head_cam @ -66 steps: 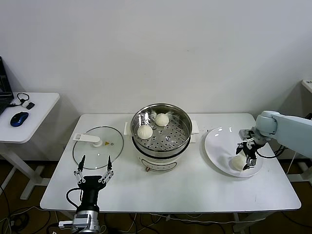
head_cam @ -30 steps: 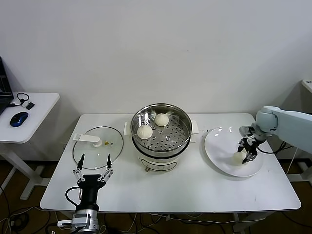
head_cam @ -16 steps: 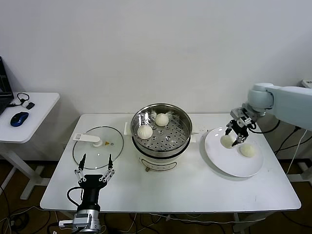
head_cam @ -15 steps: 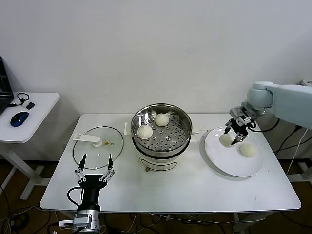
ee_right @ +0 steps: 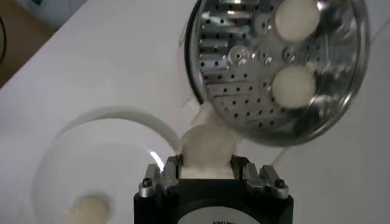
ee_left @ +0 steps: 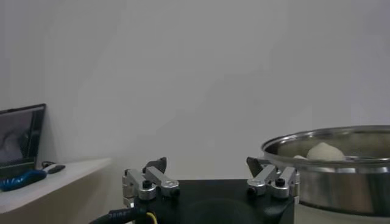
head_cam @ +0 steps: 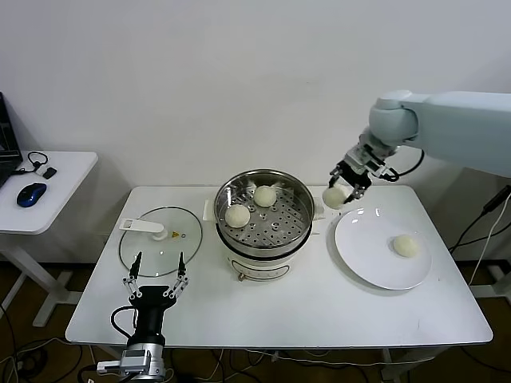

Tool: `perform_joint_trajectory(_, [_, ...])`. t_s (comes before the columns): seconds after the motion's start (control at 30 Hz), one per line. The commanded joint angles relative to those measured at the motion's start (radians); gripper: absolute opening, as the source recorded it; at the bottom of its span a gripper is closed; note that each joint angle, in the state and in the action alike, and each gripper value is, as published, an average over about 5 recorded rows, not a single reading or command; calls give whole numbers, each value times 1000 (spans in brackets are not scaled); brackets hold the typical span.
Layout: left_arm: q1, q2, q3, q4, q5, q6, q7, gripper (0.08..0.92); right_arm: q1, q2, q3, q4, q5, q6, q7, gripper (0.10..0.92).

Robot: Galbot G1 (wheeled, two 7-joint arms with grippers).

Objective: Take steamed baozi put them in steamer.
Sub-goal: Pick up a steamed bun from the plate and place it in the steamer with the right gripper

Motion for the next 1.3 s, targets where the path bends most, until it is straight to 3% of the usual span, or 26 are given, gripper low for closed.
perform_joint_trajectory(0.03, [2,-49,-3,-1,-4,-1,-1,823,10,136,55,49,-102,163,114,560])
perform_joint_trajectory(0.3, [6,-49,-7,-6,-4,-1,-2,823,-40,216,63,15,-191,330,182,560])
perform_joint_trajectory(0.87, [0,-49,-21,-4,-12,2,-2,823,-163,343,44,-128,-236,431,186,567])
perform_joint_trajectory(1.3, [-7,-49,-36,0,-27,2,0,823,-173,389,17,-146,-211,452,133,610])
